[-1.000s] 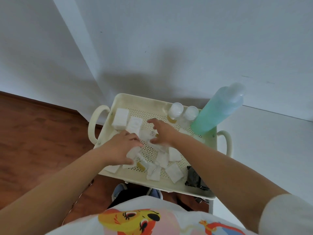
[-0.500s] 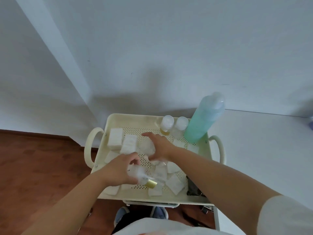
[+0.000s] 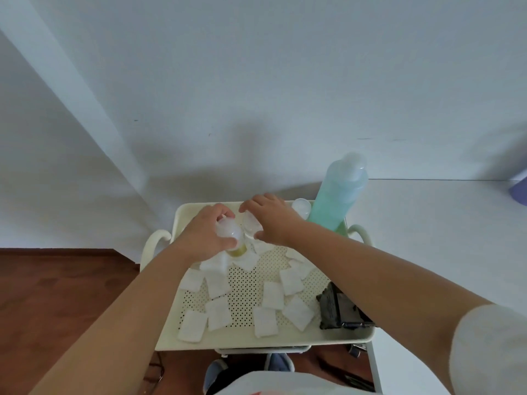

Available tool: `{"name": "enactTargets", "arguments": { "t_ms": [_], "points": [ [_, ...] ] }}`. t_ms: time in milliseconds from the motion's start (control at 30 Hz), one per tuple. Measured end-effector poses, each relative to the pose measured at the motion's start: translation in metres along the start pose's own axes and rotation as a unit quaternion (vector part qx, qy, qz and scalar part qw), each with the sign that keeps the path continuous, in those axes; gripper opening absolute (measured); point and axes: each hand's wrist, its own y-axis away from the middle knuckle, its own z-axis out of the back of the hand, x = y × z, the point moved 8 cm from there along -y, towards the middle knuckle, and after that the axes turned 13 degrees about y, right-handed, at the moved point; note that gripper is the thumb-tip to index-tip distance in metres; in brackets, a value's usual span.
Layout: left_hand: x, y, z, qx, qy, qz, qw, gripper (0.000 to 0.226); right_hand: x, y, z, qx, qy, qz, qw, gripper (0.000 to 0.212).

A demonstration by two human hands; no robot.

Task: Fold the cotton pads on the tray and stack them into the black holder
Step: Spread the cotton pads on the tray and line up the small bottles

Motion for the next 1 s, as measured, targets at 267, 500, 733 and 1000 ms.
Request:
{"name": "enactTargets", "arguments": {
  "t_ms": [267, 500, 733, 1000],
  "points": [
    [-0.003, -0.030, -0.006, -0.089, -0.044, -0.039, 0.994, 0.057, -0.010, -0.020, -0.005, -0.004, 0.110, -0.024, 0.994, 0.063],
    [0.007, -0.044, -0.010, -0.106, -0.056, -0.033, 0.992, 0.058, -0.013, -0.032, -0.023, 0.023, 0.131, -0.035, 0.990, 0.063],
    [0.008, -0.047, -0.007, -0.127, -0.025, -0.036, 0.991, 0.062, -0.017, -0.034, -0.031, 0.013, 0.137, -0.050, 0.989, 0.059],
    [0.023, -0.015, 0.014, -0.124, -0.067, -0.016, 0.990, 0.064, -0.002, -0.018, -0.024, -0.054, 0.096, -0.048, 0.993, 0.066]
  ]
}}
